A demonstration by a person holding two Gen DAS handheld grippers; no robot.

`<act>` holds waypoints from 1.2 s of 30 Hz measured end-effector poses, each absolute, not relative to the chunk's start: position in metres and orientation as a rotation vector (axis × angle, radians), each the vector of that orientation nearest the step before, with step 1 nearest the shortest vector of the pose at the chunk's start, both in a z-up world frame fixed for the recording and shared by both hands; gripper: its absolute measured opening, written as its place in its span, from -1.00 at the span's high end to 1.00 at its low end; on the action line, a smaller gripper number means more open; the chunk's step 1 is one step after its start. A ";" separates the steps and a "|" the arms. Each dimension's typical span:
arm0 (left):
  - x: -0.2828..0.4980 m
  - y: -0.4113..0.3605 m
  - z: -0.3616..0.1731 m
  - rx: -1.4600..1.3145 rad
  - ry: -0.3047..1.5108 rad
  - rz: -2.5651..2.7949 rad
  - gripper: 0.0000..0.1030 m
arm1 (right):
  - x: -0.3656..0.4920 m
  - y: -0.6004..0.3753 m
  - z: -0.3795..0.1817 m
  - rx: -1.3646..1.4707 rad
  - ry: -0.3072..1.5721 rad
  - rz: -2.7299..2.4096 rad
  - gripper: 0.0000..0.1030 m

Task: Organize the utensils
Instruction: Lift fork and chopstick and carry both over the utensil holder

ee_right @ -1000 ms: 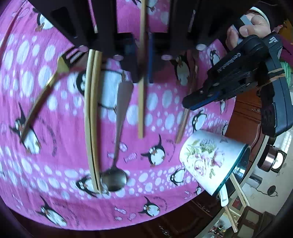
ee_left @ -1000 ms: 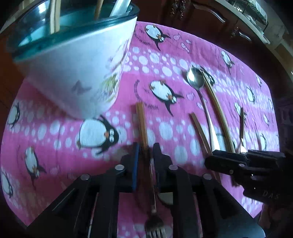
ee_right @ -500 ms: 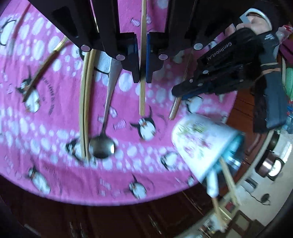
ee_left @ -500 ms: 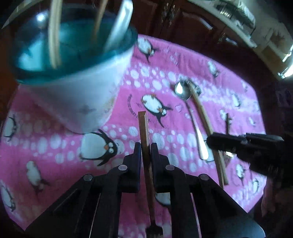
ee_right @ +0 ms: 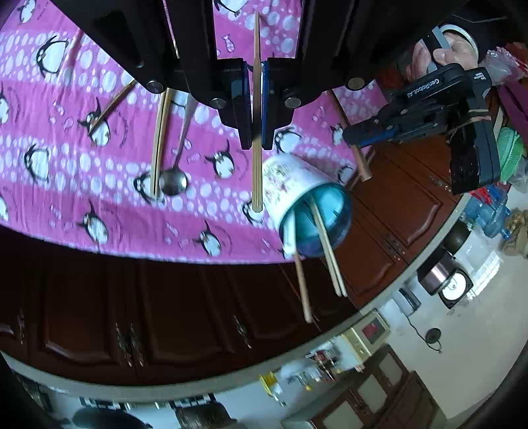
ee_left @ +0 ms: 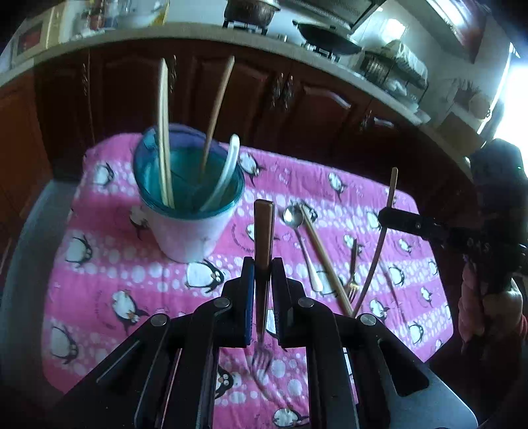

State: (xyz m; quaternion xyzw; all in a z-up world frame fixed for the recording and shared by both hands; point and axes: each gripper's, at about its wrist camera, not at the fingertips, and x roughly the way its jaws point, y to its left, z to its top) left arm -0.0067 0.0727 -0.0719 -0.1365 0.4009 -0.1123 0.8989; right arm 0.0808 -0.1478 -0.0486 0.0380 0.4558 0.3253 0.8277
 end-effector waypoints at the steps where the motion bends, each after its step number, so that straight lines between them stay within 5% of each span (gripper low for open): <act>1: -0.011 0.077 -0.066 -0.284 0.820 -0.231 0.83 | 0.081 -0.146 -0.042 0.076 0.953 0.691 0.91; 15: -0.015 0.126 0.028 -0.297 0.629 -0.193 0.84 | 0.094 -0.119 0.038 0.073 0.786 0.737 0.91; 36: 0.013 0.141 0.046 -0.237 0.582 -0.098 0.84 | 0.108 -0.093 0.056 0.060 0.759 0.754 0.91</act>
